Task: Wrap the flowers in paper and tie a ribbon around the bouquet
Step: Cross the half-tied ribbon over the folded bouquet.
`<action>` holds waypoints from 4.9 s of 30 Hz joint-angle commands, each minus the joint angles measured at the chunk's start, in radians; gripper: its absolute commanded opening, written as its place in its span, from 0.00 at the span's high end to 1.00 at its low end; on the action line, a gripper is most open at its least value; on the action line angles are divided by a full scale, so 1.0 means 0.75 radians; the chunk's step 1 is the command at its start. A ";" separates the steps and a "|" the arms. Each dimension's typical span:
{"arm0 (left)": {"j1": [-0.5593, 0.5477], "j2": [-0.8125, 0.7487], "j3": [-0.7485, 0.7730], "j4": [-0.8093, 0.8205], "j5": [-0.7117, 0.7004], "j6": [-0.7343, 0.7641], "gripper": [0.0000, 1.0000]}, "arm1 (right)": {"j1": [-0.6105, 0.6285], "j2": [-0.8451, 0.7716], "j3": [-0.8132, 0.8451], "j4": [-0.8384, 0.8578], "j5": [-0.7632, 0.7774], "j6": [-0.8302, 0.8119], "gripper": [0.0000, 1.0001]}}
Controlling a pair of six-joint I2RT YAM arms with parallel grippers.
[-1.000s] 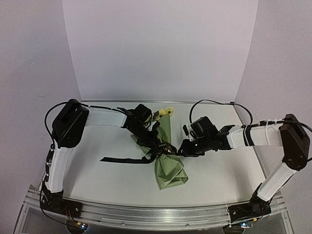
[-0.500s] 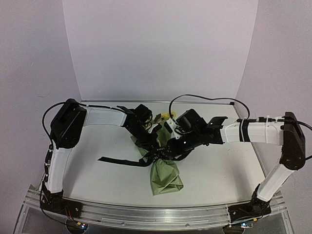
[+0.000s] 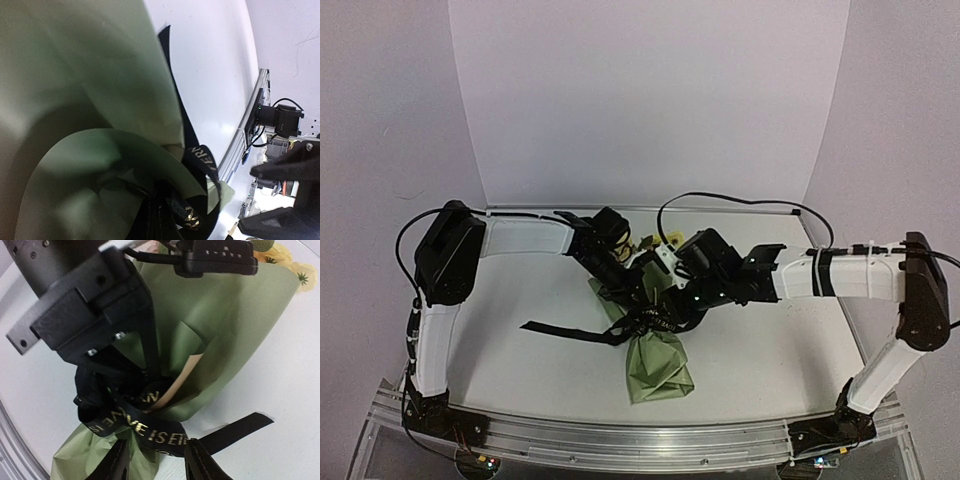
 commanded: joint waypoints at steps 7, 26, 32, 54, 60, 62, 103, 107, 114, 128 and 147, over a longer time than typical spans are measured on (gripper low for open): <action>-0.050 -0.036 0.235 -0.069 0.045 -0.076 1.00 | -0.062 -0.191 -0.249 0.128 0.078 0.057 0.59; -0.120 0.356 0.786 -0.272 -0.009 -0.288 1.00 | -0.152 -0.256 -0.554 0.448 0.025 0.245 0.60; -0.050 0.315 0.630 -0.123 -0.062 -0.361 1.00 | -0.152 -0.295 -0.535 0.413 -0.014 0.235 0.60; 0.011 0.304 0.610 -0.208 -0.442 -0.304 1.00 | -0.183 -0.282 -0.285 0.068 -0.197 0.155 0.51; 0.011 0.270 0.569 -0.193 -0.434 -0.291 1.00 | -0.177 -0.273 -0.230 0.032 -0.246 0.103 0.48; 0.011 0.261 0.556 -0.185 -0.434 -0.289 1.00 | -0.174 -0.274 -0.203 -0.029 -0.228 0.072 0.44; 0.015 0.011 0.250 0.022 -0.336 -0.193 1.00 | -0.133 0.048 0.042 -0.127 -0.369 -0.076 0.66; 0.015 -0.027 0.203 0.061 -0.313 -0.189 1.00 | -0.132 0.052 0.031 -0.114 -0.385 -0.062 0.70; 0.015 -0.081 0.128 0.127 -0.280 -0.188 1.00 | -0.131 0.056 0.027 -0.113 -0.389 -0.067 0.72; 0.015 -0.130 0.074 0.166 -0.247 -0.180 1.00 | -0.109 0.092 0.038 -0.134 -0.347 -0.128 0.59; 0.015 -0.410 -0.297 0.394 -0.226 -0.223 1.00 | -0.097 -0.022 -0.037 -0.119 -0.216 -0.056 0.98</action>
